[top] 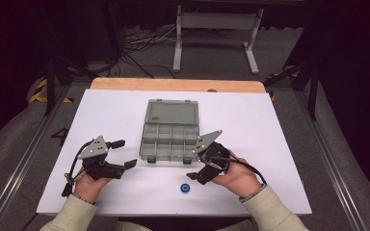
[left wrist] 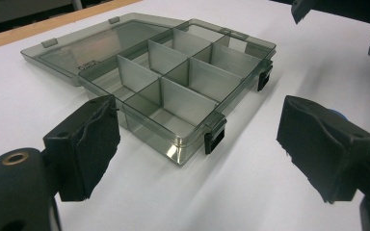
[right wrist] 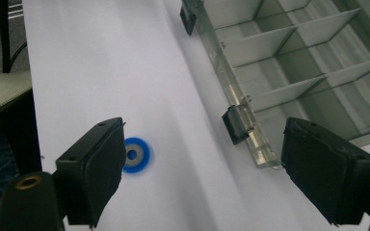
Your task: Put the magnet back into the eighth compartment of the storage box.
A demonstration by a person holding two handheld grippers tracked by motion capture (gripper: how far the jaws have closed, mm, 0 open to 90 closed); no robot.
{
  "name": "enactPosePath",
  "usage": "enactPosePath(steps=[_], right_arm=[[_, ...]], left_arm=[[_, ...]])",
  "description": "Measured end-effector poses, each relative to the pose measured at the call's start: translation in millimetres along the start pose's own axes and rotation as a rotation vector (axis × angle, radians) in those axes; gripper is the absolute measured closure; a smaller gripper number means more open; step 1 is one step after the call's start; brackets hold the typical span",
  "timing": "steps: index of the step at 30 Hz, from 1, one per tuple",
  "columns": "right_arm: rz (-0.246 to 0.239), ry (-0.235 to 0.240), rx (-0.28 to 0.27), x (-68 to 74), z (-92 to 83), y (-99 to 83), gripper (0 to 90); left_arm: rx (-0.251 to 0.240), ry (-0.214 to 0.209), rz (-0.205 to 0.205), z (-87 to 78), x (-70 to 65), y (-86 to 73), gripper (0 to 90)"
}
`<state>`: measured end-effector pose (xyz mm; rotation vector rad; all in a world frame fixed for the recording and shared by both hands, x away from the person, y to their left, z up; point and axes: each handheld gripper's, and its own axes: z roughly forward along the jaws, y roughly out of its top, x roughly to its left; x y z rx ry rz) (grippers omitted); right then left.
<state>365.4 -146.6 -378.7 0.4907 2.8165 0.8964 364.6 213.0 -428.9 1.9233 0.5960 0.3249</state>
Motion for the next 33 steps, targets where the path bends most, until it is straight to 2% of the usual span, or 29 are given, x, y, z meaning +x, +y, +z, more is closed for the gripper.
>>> enactPosePath(steps=[6, 15, 21, 25, 33], right_arm=[[-0.01, 0.037, 0.025, 5.4, 15.5, -3.8, 16.9], [-0.023, 0.065, 0.053, 13.1, 33.3, -7.5, 17.0], [-0.034, 0.087, 0.072, 18.9, 42.0, -9.6, 17.0], [-0.043, 0.094, 0.107, 22.6, 47.2, -10.8, 16.8], [-0.052, 0.108, 0.119, 29.3, 54.3, -13.3, 16.9]], left_arm=[[0.004, 0.007, 0.002, 0.0, 0.0, 0.0, 15.4], [0.002, 0.011, 0.006, -0.1, 0.4, 0.0, 15.4], [0.003, 0.008, 0.001, -0.3, 0.4, -0.3, 15.4], [0.004, 0.007, 0.002, -0.2, 0.3, -0.2, 15.4], [0.005, 0.011, 0.007, 0.1, 0.7, -0.2, 15.4]])
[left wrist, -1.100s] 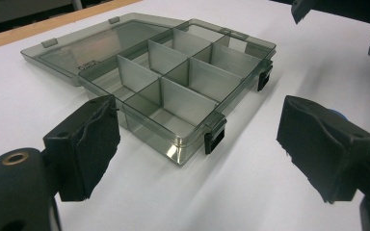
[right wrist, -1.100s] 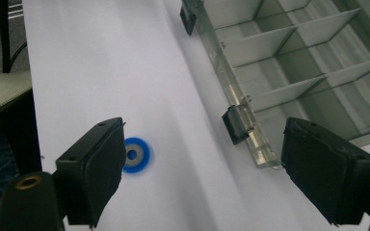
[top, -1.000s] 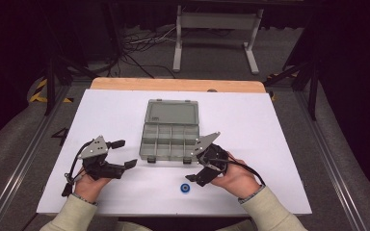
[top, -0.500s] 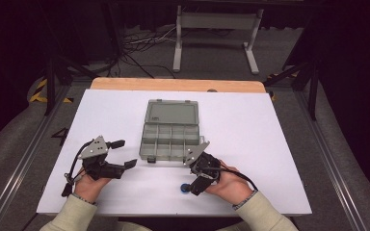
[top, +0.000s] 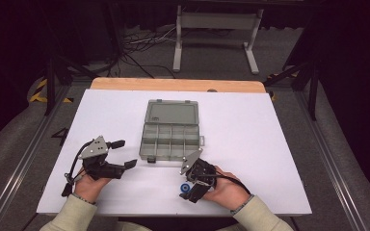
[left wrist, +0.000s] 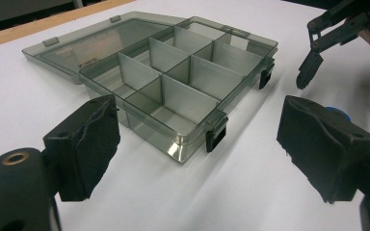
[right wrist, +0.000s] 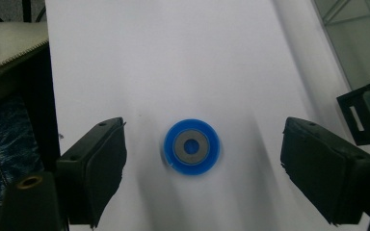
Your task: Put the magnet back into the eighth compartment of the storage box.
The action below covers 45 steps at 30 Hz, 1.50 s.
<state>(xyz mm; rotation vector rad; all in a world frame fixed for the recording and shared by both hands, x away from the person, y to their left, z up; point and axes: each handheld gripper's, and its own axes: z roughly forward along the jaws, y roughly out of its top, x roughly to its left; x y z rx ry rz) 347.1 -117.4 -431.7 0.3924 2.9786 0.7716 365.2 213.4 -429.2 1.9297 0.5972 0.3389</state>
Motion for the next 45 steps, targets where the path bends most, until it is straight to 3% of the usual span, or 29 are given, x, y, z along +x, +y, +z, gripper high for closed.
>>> enactPosePath(steps=[12, 16, 21, 36, 41, 45], right_arm=[[-0.018, 0.005, 0.013, 5.9, 5.1, -0.8, 20.6], [-0.032, 0.008, 0.015, 5.8, 4.8, -0.8, 25.5], [-0.034, 0.016, 0.024, 5.8, 4.8, -0.7, 37.8], [-0.058, -0.008, 0.04, 4.8, 3.0, 0.5, 61.7], [-0.048, -0.006, 0.043, 6.5, 2.2, 0.9, 62.4], [-0.067, -0.009, 0.033, 5.4, -1.5, 2.5, 62.5]], left_arm=[[0.003, -0.008, -0.008, 0.5, -0.2, -0.5, 15.4], [0.003, -0.004, -0.004, 0.2, -0.3, -0.3, 15.4], [0.002, -0.006, -0.005, 0.1, -0.3, -0.3, 15.4], [0.002, -0.004, -0.004, 0.2, -0.2, -0.3, 15.4], [0.001, -0.004, -0.004, 0.1, 0.0, -0.4, 15.4], [0.0, -0.003, -0.003, 0.1, 0.2, -0.3, 15.5]])
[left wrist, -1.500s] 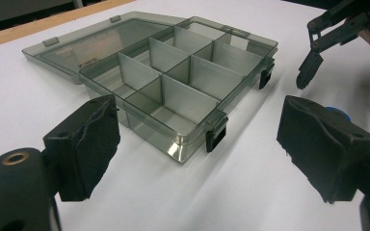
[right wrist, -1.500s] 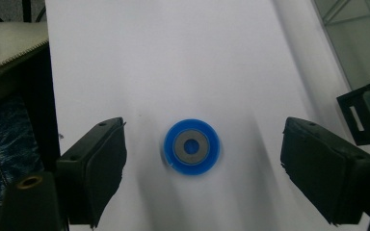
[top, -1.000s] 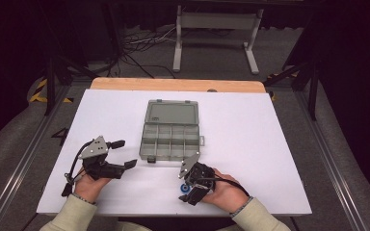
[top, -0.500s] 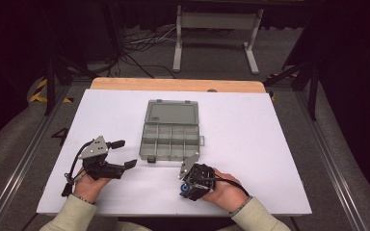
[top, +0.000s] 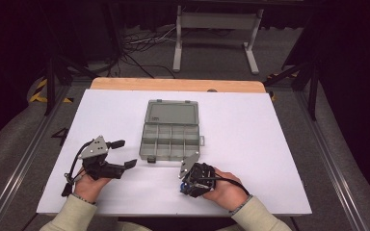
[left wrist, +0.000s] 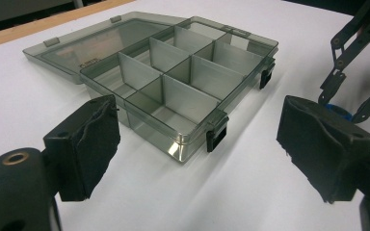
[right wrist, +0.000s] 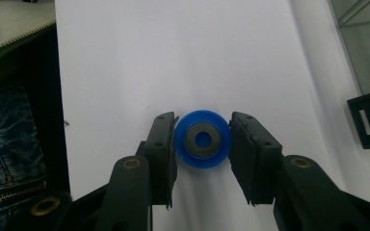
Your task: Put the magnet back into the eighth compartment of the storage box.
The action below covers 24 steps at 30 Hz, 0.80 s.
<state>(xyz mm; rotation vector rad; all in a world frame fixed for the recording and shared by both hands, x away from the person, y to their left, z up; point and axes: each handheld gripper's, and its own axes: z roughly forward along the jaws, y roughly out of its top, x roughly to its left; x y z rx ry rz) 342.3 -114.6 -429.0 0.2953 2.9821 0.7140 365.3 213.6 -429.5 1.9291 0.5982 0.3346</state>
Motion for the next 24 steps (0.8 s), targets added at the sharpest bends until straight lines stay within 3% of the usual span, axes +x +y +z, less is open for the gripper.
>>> enactPosePath(steps=[24], right_arm=[[-0.002, -0.05, -0.047, -17.3, -32.4, 17.6, 62.5]], left_arm=[[-0.001, 0.0, -0.005, -0.7, 0.7, -0.4, 15.5]])
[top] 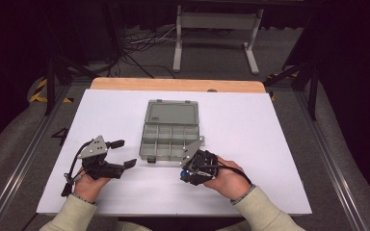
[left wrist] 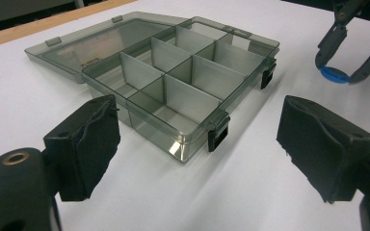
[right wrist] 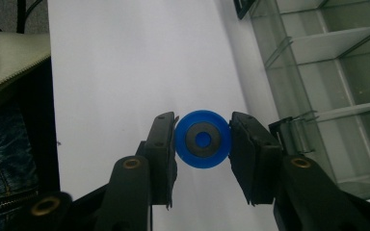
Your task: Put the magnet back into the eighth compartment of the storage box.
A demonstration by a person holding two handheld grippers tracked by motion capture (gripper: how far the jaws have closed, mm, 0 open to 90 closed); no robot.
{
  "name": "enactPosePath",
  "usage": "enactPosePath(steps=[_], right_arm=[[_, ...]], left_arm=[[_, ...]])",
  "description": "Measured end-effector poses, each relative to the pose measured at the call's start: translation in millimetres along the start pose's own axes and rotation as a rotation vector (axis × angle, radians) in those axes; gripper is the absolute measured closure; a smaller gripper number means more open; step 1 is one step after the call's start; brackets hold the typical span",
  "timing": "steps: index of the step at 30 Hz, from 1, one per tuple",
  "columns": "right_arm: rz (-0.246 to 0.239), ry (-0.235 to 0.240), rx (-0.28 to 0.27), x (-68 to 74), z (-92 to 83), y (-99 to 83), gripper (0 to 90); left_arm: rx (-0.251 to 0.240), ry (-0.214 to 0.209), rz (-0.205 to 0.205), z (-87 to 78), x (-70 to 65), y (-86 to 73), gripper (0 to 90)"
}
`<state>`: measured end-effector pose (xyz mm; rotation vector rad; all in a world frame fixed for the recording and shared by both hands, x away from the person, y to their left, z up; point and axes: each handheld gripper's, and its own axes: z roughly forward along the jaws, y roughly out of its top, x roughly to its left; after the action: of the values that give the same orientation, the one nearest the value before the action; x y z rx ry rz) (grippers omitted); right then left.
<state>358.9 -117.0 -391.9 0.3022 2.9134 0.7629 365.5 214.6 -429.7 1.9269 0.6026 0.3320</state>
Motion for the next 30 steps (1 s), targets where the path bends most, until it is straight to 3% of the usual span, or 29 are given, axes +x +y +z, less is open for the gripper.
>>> enactPosePath(steps=[19, 30], right_arm=[[0.027, -0.043, -0.029, -19.2, -16.8, 7.8, 62.5], [0.077, -0.085, -0.032, -38.6, -21.8, 9.7, 62.5]], left_arm=[[-0.001, 0.001, 0.001, 0.0, 0.2, 0.0, 15.5], [0.0, 0.002, -0.006, -0.6, 0.5, -0.3, 15.5]])
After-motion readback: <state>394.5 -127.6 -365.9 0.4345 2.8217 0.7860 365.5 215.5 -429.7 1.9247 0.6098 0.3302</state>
